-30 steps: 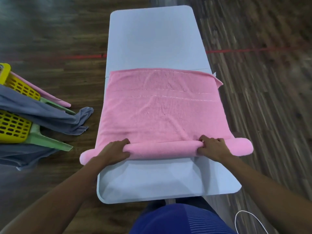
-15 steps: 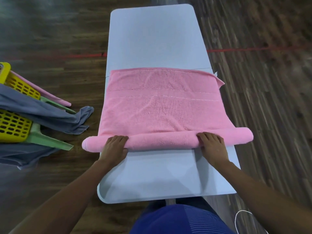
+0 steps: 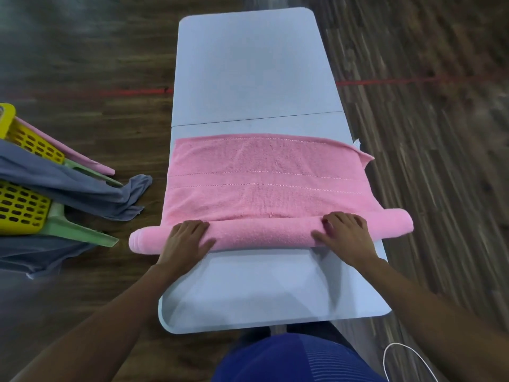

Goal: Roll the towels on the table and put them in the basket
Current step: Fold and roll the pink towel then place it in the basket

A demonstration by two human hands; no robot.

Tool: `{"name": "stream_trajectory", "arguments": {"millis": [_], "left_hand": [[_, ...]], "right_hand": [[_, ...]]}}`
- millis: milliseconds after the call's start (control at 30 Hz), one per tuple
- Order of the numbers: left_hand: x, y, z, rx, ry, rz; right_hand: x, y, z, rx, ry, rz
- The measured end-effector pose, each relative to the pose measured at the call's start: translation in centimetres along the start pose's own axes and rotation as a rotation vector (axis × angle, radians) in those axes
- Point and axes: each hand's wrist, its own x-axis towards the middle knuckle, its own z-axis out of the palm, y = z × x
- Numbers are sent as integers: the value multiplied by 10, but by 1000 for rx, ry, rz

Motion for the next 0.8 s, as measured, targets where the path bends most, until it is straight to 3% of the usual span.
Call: {"name": "stream_trajectory", "arguments": {"millis": [100,233,300,400,467,533,633,667,733,800], "left_hand": [[-2,-2,5,29,-133,2],[9,5,-13,-6,-159,-32],[17,4,-22,-86,-299,-82],[29,-4,-34,-294,-587,-203],[35,-10,-37,-389,-646,-237],[36,-14,-36,-370,-460,-218],[33,-12,-25,-241,-12,-203],[30,-7,-22,-197,71,-181],[23,2,-15,-126,56,-78],[17,6,-7,-39,-71,-4]], "right_hand": [[-11,8,12,-25,-87,-43],[-4,2,0,-46,-80,-34],[6,-2,-14,-37,-233,-12],[25,1,-36,202,-581,113],[36,3,-43,247,-632,152],[40,1,-41,157,-481,205],[35,-3,-28,59,10,219],[32,-6,-25,70,97,175],[23,-7,-15,79,82,71],[12,-4,-6,41,-19,-25]]}}
